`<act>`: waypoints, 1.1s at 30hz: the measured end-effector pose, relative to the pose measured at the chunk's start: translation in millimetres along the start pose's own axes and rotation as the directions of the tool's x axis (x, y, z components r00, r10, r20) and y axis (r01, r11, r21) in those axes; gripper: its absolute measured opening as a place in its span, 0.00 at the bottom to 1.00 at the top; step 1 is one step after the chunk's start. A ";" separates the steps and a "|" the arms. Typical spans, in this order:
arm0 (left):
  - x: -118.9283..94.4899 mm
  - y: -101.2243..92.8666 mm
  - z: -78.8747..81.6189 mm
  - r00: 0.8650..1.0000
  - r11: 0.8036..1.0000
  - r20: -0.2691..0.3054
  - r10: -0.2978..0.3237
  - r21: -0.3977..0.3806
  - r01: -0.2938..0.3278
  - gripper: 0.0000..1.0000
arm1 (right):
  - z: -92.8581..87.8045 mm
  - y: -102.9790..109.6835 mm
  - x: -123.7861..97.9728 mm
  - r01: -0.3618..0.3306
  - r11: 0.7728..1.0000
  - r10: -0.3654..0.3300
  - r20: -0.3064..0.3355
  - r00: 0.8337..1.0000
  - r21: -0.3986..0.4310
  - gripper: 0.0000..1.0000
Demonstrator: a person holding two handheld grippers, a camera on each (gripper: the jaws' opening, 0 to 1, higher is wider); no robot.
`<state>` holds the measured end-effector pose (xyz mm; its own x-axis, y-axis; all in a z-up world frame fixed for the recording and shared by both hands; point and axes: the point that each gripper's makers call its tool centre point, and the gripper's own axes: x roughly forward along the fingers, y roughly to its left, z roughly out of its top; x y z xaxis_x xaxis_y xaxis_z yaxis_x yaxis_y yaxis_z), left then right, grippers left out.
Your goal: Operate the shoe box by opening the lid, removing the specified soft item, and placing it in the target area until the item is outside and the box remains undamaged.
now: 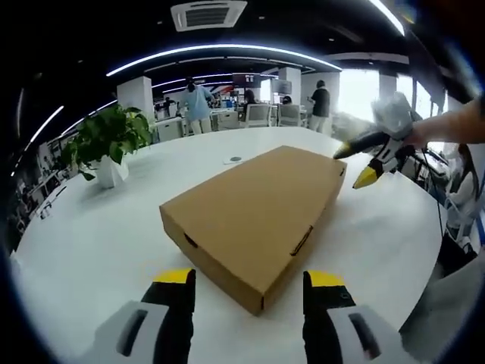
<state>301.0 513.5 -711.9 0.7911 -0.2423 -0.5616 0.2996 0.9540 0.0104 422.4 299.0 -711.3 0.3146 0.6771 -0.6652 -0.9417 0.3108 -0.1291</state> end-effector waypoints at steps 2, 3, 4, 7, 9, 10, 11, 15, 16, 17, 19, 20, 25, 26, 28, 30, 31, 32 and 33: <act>0.9 0.7 0.6 1.000 1.000 0.003 0.006 -0.006 -0.006 0.55 | 1.0 -2.4 2.0 -0.004 1.000 0.004 0.004 1.000 0.008 0.53; 2.5 0.6 1.0 1.000 1.000 0.004 0.006 -0.011 -0.006 0.54 | 2.1 -2.9 3.4 -0.005 1.000 0.005 0.006 1.000 0.010 0.52; 4.3 0.5 0.5 1.000 1.000 0.002 0.006 -0.012 -0.005 0.54 | 2.5 -3.1 4.4 -0.007 1.000 0.007 0.005 1.000 0.013 0.51; 8.2 2.9 -0.2 1.000 1.000 -0.006 0.007 -0.006 -0.007 0.53 | 4.6 -3.1 6.8 -0.018 0.999 0.018 0.011 1.000 0.029 0.53; 9.4 3.0 -0.8 1.000 1.000 -0.015 0.000 -0.019 0.000 0.53 | 6.0 -3.4 7.7 -0.020 0.999 0.019 0.015 1.000 0.031 0.51; 9.3 2.2 -0.8 1.000 1.000 -0.015 -0.002 -0.018 0.001 0.53 | 7.2 -3.6 8.7 -0.019 0.999 0.018 0.018 1.000 0.028 0.48; 9.2 1.6 -1.0 1.000 1.000 -0.015 -0.003 -0.017 0.002 0.53 | 8.0 -3.4 9.3 -0.018 0.999 0.017 0.018 1.000 0.027 0.46; 9.1 0.5 -1.1 1.000 1.000 -0.016 -0.006 -0.018 0.005 0.51 | 7.3 -2.7 11.1 -0.022 0.999 0.022 0.012 1.000 0.039 0.48; 9.0 -0.7 -0.5 1.000 1.000 -0.016 -0.009 -0.007 0.009 0.50 | 6.5 -2.1 11.2 -0.023 0.998 0.023 0.008 1.000 0.052 0.47; 9.1 -2.3 -0.1 1.000 1.000 -0.018 -0.016 0.002 0.016 0.50 | 6.2 -1.6 11.6 -0.022 0.998 0.022 0.005 1.000 0.064 0.47; 8.8 -1.1 -0.9 1.000 1.000 -0.023 -0.015 0.007 0.015 0.49 | 6.6 -1.3 11.9 -0.017 0.998 0.017 0.003 1.000 0.062 0.47; 8.8 -0.7 -0.7 0.999 1.000 -0.024 -0.021 0.006 0.022 0.49 | 6.7 -1.0 11.8 -0.014 0.998 0.014 0.000 1.000 0.065 0.48; 8.1 0.1 -1.1 0.998 0.999 -0.039 -0.049 0.021 0.049 0.48 | 7.3 2.2 12.9 0.014 0.997 -0.014 -0.003 1.000 0.081 0.49; 8.0 1.0 -1.2 0.998 0.998 -0.043 -0.047 0.027 0.048 0.48 | 7.4 3.8 12.3 0.013 0.997 -0.013 -0.003 1.000 0.081 0.49; 7.1 3.5 -1.3 0.997 0.998 -0.048 -0.053 0.029 0.054 0.48 | 7.5 6.6 11.9 0.021 0.996 -0.021 -0.002 1.000 0.089 0.49; 6.7 5.2 -2.0 0.997 0.997 -0.053 -0.059 0.036 0.061 0.48 | 7.6 9.4 11.1 0.027 0.995 -0.027 -0.006 1.000 0.097 0.49; 6.3 6.5 -2.4 0.996 0.997 -0.057 -0.066 0.041 0.068 0.48 | 7.3 10.2 11.1 0.030 0.994 -0.030 -0.007 1.000 0.101 0.49; 6.0 7.5 -2.6 0.996 0.996 -0.060 -0.070 0.044 0.073 0.48 | 7.2 11.6 10.9 0.034 0.994 -0.033 -0.008 0.999 0.103 0.49; 5.3 8.9 -3.1 0.995 0.996 -0.066 -0.077 0.048 0.080 0.48 | 7.4 14.4 10.6 0.041 0.993 -0.040 -0.009 0.999 0.106 0.49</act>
<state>306.2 521.3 -717.3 0.7291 -0.3028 -0.6138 0.3875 0.9219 0.0054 413.1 315.6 -714.7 0.3511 0.6584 -0.6658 -0.9101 0.4073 -0.0771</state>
